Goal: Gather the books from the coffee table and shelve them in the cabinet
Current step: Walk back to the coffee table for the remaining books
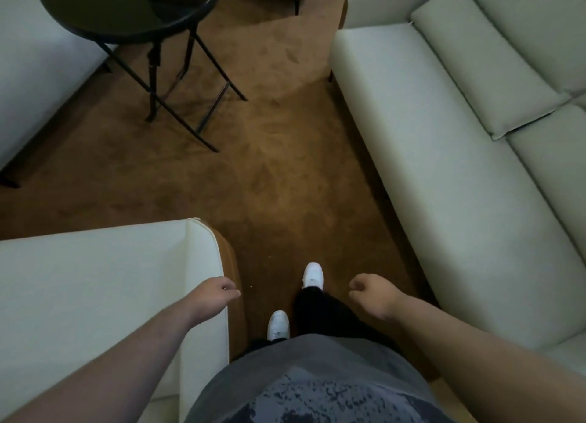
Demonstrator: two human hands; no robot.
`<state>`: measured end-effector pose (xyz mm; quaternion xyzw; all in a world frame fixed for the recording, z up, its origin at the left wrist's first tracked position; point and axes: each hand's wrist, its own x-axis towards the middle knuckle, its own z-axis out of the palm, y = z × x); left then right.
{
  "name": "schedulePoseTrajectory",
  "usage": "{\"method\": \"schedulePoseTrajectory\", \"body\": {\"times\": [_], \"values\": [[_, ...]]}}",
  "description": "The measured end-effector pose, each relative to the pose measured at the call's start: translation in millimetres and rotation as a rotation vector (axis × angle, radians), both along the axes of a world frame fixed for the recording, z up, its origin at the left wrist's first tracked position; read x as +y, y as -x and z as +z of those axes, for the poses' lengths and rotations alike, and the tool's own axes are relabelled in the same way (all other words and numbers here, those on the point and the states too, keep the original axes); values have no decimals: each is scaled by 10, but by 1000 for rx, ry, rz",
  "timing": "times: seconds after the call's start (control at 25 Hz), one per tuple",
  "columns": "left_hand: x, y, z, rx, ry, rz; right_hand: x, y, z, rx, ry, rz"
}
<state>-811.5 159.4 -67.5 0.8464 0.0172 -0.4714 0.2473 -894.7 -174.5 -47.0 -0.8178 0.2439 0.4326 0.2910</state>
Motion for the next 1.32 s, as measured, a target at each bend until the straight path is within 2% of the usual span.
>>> {"method": "schedulePoseTrajectory", "body": {"times": [0.24, 0.48, 0.76, 0.96, 1.32], "values": [[-422, -1012, -132, 79, 11, 99, -569, -1283, -203, -7, 6, 75], [-778, -2380, 8, 45, -31, 279, -1156, -2598, -228, 54, 18, 200], [-967, -3549, 64, 67, 8, 516, -1339, -4088, -257, 41, 17, 219], [-872, -4572, -110, 102, 25, 486, -1339, -5194, -325, 51, 69, 195], [-690, -6309, 61, 91, 54, 511, -1094, -7031, -138, 4, 63, 259]]}}
